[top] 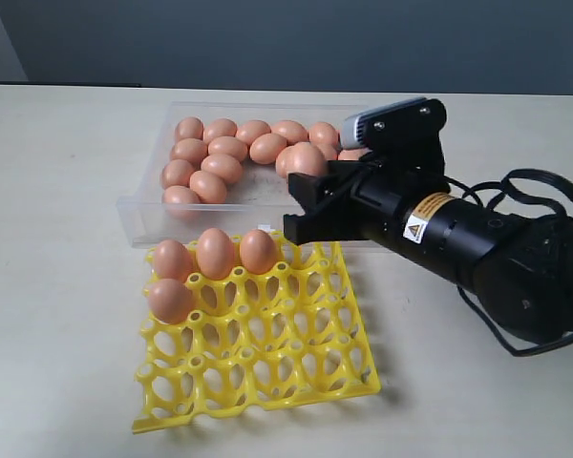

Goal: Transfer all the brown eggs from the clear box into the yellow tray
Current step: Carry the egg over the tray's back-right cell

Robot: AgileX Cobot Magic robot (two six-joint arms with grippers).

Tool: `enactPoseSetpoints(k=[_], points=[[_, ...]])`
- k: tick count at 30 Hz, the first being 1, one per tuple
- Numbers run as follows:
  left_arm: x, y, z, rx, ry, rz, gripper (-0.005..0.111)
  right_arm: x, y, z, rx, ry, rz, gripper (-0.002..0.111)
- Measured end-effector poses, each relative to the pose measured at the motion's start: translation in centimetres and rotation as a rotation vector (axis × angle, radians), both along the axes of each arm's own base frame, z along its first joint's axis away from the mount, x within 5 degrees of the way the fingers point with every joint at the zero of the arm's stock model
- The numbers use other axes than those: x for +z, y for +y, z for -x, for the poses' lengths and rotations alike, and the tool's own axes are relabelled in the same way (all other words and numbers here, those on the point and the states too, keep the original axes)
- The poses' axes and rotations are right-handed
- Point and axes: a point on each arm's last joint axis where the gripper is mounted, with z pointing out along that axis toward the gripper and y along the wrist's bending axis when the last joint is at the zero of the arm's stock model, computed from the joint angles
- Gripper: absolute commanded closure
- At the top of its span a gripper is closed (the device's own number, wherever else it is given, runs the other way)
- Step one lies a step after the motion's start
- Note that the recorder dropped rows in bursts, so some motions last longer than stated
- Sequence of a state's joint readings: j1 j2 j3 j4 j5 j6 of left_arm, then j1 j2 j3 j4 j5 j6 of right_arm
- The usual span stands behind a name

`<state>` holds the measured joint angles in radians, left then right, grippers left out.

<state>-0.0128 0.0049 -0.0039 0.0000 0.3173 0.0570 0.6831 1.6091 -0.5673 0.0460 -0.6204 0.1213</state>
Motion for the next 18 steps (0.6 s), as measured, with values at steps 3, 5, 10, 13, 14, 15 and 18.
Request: enactPoseSetpoints(k=[3,5,10,13,14,15,18], points=[[0.0,0.0,0.0,0.0,0.0,0.0,0.106,0.6,0.7,0.3,0.049,-0.072,-0.036,0.108],[0.0,0.0,0.0,0.0,0.0,0.0,0.106,0.6,0.9,0.0,0.045,-0.106,-0.079,0.108],[0.0,0.0,0.0,0.0,0.0,0.0,0.106,-1.4,1.2,-0.5,0.033,-0.086,-0.083,0.108],[0.0,0.0,0.0,0.0,0.0,0.0,0.106,-2.7,1.4,-0.6,0.033,-0.058,-0.062,0.108],[0.0,0.0,0.0,0.0,0.0,0.0,0.106,-3.0,1.4,-0.7,0.033,-0.054,-0.059,0.108],[0.0,0.0,0.0,0.0,0.0,0.0,0.106,-3.2,1.4,-0.7,0.032,-0.054,-0.059,0.108],[0.0,0.0,0.0,0.0,0.0,0.0,0.106,-3.8,1.4,-0.8,0.027,-0.036,-0.054,0.108]])
